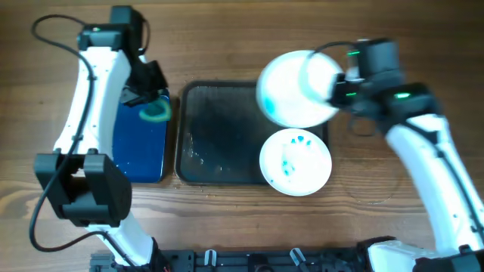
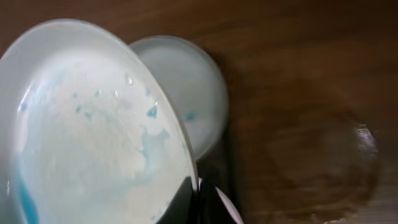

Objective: Clean dirty plates on tray and stack at the side
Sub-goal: 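Lift the cleaned plate with the right gripper and place it right of the tray, then grasp the lower-right plate with the right gripper and drag it to tray center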

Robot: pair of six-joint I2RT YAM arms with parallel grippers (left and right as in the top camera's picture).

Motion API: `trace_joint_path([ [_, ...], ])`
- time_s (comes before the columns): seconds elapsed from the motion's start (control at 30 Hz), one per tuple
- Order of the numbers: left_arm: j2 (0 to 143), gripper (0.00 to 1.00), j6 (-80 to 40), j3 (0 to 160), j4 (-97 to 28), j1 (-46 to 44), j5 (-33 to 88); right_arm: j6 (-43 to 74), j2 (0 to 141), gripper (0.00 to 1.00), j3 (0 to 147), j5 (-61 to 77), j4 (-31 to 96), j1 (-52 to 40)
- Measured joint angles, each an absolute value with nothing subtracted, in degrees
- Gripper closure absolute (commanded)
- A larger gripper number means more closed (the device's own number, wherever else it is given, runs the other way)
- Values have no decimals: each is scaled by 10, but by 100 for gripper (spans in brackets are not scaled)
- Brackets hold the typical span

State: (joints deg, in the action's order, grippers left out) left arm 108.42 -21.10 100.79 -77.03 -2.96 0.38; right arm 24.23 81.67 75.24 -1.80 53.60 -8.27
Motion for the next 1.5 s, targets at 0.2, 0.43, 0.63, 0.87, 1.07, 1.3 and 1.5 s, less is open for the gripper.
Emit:
trace_joint_path([
  [0.2, 1084, 96, -220, 1008, -718, -131, 16, 235, 815, 96, 714, 7, 578, 159],
  [0.43, 1084, 96, -244, 1008, -697, -179, 16, 229, 838, 95, 563, 9, 470, 298],
  [0.63, 1084, 96, -248, 1008, -690, -210, 16, 222, 873, 63, 539, 26, 441, 300],
  [0.87, 1084, 96, -248, 1008, -694, -211, 16, 175, 872, 57, 607, 100, 538, 293],
  [1.07, 1081, 96, -248, 1008, -749, -214, 16, 122, 806, 57, 672, 194, 604, 221],
  [1.3, 960, 96, -270, 1008, -838, -247, -6, 111, 765, 57, 672, 219, 673, 157],
  [1.5, 878, 96, -295, 1008, -879, -258, -37, 118, 764, 59, 644, 208, 655, 121],
])
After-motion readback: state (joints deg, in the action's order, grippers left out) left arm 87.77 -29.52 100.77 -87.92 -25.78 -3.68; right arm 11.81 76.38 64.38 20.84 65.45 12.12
